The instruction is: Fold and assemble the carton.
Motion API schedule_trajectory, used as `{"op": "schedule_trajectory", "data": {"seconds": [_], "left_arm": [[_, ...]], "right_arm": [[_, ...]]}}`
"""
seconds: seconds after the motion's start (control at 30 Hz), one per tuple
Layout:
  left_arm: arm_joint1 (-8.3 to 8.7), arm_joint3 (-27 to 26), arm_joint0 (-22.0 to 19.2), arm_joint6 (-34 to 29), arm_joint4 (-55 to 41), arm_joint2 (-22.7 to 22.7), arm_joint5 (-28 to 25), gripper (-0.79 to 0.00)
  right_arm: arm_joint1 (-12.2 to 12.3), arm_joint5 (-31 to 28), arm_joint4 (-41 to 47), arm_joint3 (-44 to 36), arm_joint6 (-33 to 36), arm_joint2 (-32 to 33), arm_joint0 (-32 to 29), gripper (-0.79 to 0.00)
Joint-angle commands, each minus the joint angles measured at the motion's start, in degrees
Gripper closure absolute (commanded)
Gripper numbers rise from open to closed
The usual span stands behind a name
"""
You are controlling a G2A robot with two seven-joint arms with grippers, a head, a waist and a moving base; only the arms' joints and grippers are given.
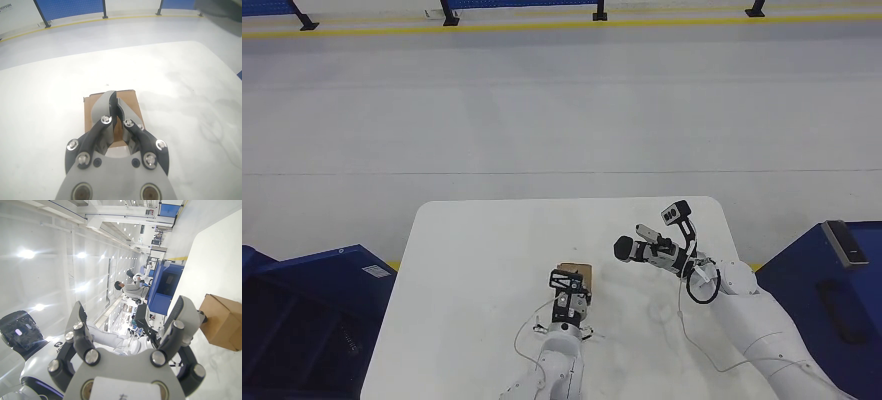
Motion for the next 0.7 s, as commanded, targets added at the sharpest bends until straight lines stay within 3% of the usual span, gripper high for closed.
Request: {"op": "schedule_trajectory", "data": {"seconds": [0.0,0.13,0.37,0.5,0.67], "left_arm": [[-0.24,-0.37,0.1,1.86,-1.38,-0.04,-0.42,0.0],[-0.18,-1.3,1.45,5.46,-1.76,-0.56,-1.73,0.0],[-0.67,1.59,-0.72,1.82,-1.55,-1.17,-0.83,0.0],[-0.39,-2.35,1.64,7.37,-2.06,-2.45,-1.67,0.0],[1.14,-10.61,8.19,14.8,-0.85,-6.76,-3.92,0.0]], "right_arm": [[0.0,0.0,0.0,0.0,0.0,0.0,0.0,-0.785],[0.0,0.0,0.0,0.0,0.0,0.0,0.0,-0.785],[0.0,0.0,0.0,0.0,0.0,0.0,0.0,-0.785],[0.0,0.0,0.0,0.0,0.0,0.0,0.0,-0.785],[0.0,0.0,0.0,0.0,0.0,0.0,0.0,-0.785]]}}
